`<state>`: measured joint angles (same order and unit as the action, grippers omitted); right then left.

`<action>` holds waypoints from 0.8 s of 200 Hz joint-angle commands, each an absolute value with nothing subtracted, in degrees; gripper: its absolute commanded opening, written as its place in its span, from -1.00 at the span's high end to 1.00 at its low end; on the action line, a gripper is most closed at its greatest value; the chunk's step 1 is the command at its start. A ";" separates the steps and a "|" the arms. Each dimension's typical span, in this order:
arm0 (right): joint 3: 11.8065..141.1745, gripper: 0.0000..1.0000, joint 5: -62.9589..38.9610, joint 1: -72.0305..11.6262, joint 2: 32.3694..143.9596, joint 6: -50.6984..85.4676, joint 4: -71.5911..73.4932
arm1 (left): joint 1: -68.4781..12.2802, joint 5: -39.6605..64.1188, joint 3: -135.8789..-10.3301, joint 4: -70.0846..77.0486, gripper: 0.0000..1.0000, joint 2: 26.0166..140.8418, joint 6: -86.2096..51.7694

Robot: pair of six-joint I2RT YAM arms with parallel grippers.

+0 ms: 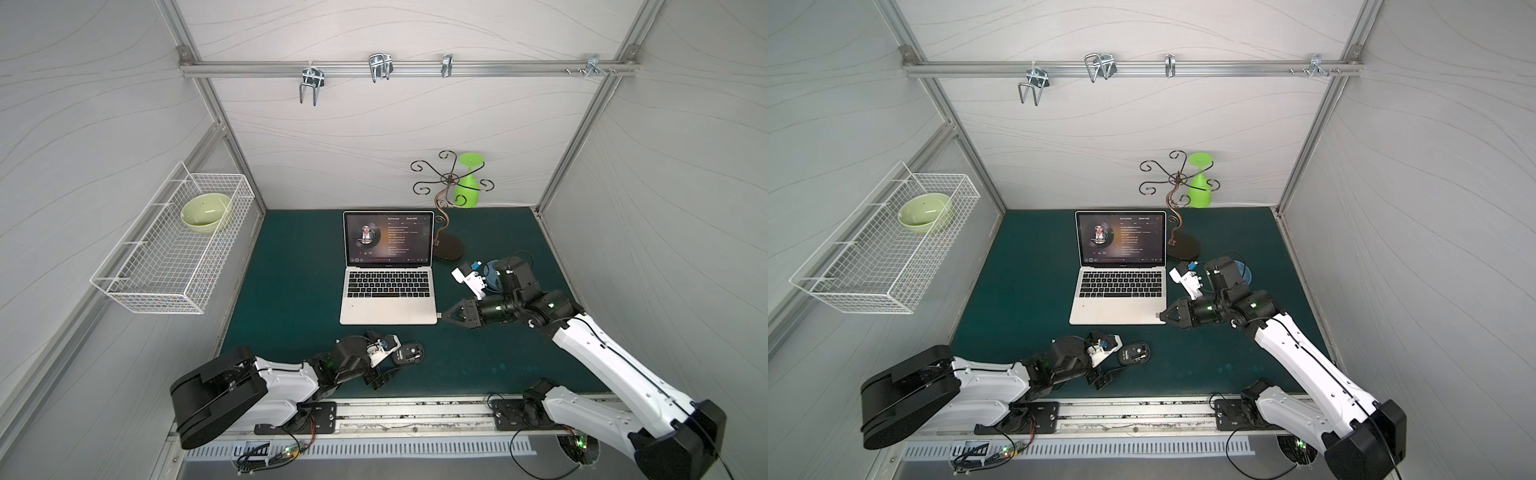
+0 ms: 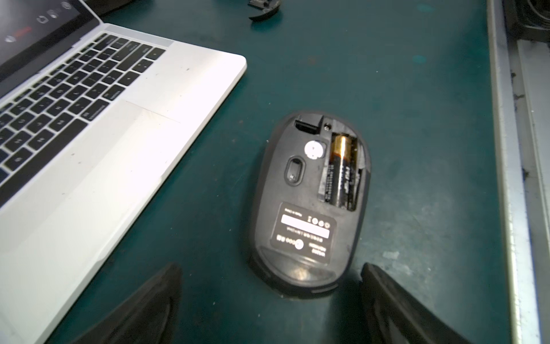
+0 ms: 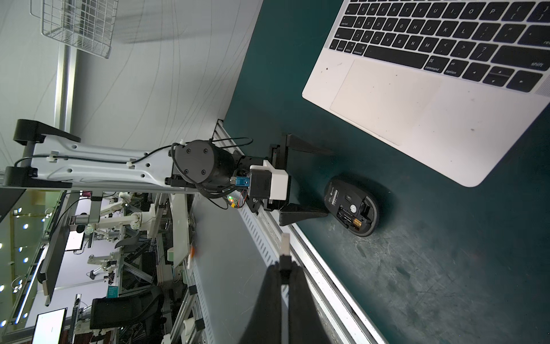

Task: Remove the wireless mouse receiver from the laptop
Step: Insert the USB plug into the mouse.

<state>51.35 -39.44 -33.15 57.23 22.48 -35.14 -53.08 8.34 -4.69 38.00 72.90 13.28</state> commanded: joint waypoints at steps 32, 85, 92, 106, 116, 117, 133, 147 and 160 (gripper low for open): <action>51.59 1.00 -40.05 -32.37 56.98 22.30 -35.39 | -51.92 18.41 -8.43 51.06 -0.88 85.92 15.40; 51.59 1.00 -39.73 -32.17 56.86 22.44 -35.93 | -51.42 19.07 -7.85 62.21 -0.79 93.01 14.56; 51.67 1.00 -39.68 -32.16 56.87 22.42 -35.99 | -51.45 19.22 -7.58 64.17 -0.78 94.48 14.27; 51.83 1.00 -39.64 -32.08 56.80 22.31 -36.20 | -51.47 19.95 -7.16 68.86 -0.76 98.01 13.50; 51.93 1.00 -39.57 -32.08 56.95 22.45 -36.32 | -51.44 20.32 -6.70 73.06 -0.74 101.69 12.72; 51.94 1.00 -39.56 -32.08 56.95 22.43 -36.35 | -51.47 20.40 -6.69 73.62 -0.74 102.08 12.64; 52.11 1.00 -39.64 -32.08 56.96 22.37 -36.69 | -51.52 21.16 -6.01 80.63 -0.71 108.19 11.66; 52.22 1.00 -39.35 -31.94 56.89 22.22 -37.14 | -51.60 21.90 -6.32 80.72 -0.67 110.21 11.40; 51.97 1.00 -39.15 -31.92 56.52 22.13 -37.35 | -51.70 21.81 -6.25 80.85 -0.65 110.21 11.51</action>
